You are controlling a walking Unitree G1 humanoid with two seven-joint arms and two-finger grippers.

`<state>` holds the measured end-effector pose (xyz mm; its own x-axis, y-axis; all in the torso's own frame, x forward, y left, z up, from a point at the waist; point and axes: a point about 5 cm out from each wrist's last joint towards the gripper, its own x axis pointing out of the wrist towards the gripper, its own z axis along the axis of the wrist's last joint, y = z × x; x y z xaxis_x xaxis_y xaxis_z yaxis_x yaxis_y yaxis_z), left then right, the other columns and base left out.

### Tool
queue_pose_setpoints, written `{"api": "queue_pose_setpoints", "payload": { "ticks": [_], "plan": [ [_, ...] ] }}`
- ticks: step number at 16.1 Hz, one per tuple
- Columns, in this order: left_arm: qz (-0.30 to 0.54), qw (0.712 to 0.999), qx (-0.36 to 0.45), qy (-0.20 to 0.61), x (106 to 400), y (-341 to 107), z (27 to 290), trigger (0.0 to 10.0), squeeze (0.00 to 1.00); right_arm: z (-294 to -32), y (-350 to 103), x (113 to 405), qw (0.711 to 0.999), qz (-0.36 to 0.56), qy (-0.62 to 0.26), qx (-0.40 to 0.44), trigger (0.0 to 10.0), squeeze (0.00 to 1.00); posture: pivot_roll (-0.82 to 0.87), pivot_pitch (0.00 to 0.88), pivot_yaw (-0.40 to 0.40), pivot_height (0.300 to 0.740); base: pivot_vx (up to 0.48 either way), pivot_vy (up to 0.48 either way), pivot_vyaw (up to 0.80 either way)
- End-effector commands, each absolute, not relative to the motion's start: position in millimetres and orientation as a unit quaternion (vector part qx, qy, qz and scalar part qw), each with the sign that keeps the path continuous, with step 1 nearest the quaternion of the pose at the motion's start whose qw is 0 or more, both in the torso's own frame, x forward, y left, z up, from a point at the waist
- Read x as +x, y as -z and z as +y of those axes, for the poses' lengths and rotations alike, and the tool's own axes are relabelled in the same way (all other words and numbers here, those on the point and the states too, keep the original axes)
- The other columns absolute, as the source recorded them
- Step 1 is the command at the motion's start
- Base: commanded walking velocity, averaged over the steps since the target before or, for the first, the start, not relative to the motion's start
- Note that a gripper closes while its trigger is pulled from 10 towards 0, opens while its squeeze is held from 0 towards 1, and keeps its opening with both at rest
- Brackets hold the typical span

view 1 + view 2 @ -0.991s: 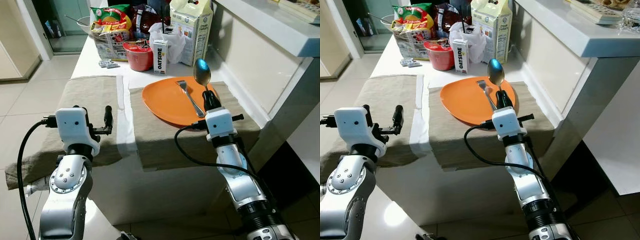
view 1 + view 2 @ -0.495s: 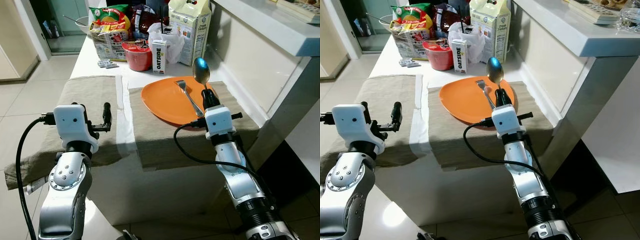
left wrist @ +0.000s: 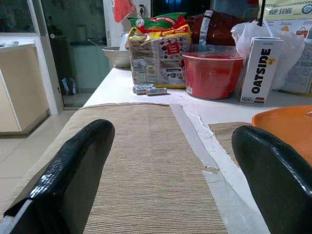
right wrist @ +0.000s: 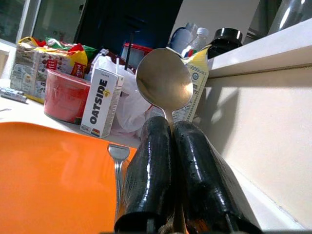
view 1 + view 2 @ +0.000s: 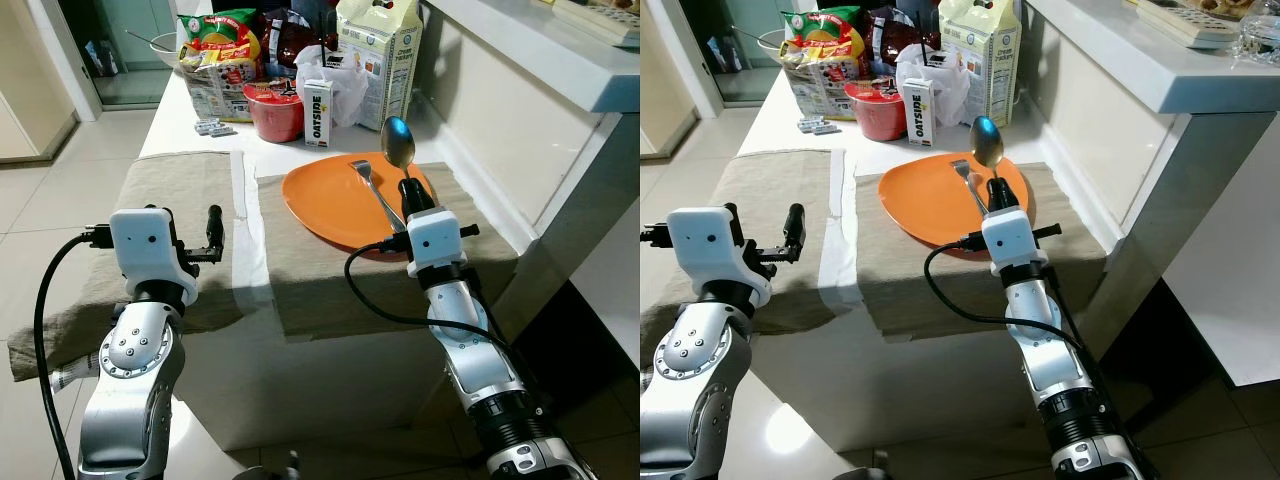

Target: Setting the table

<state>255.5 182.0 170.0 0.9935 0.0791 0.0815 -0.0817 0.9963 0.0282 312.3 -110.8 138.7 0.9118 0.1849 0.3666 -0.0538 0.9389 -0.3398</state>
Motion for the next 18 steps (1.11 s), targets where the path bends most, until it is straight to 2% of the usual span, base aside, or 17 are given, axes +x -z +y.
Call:
{"api": "queue_pose_setpoints", "payload": {
  "ticks": [1,6,14,18],
  "plan": [
    [-0.044,0.998,0.020,-0.042,257.2,-171.6,183.2,10.0,0.00,-112.0,-143.0,316.4,0.965,-0.201,-0.059,-0.157,0.0,0.09,-0.04,0.000,0.038,0.740,0.000,0.000,0.00],
    [-0.046,0.997,0.035,-0.044,258.5,-170.1,182.2,10.0,0.00,-110.8,-141.6,316.9,0.965,-0.198,-0.063,-0.159,0.0,0.09,-0.05,0.000,0.040,0.740,0.000,0.000,0.00],
    [-0.042,0.998,0.023,-0.048,260.6,-168.4,182.6,10.0,0.00,-110.4,-142.2,317.5,0.965,-0.197,-0.067,-0.158,0.0,0.09,-0.05,0.000,0.038,0.740,-0.446,0.000,0.00],
    [-0.045,0.998,0.016,-0.048,260.8,-169.3,181.3,10.0,0.00,-110.2,-141.4,317.6,0.965,-0.195,-0.069,-0.159,0.0,0.09,-0.05,0.000,0.038,0.740,0.000,0.000,0.00]
  ]
}}
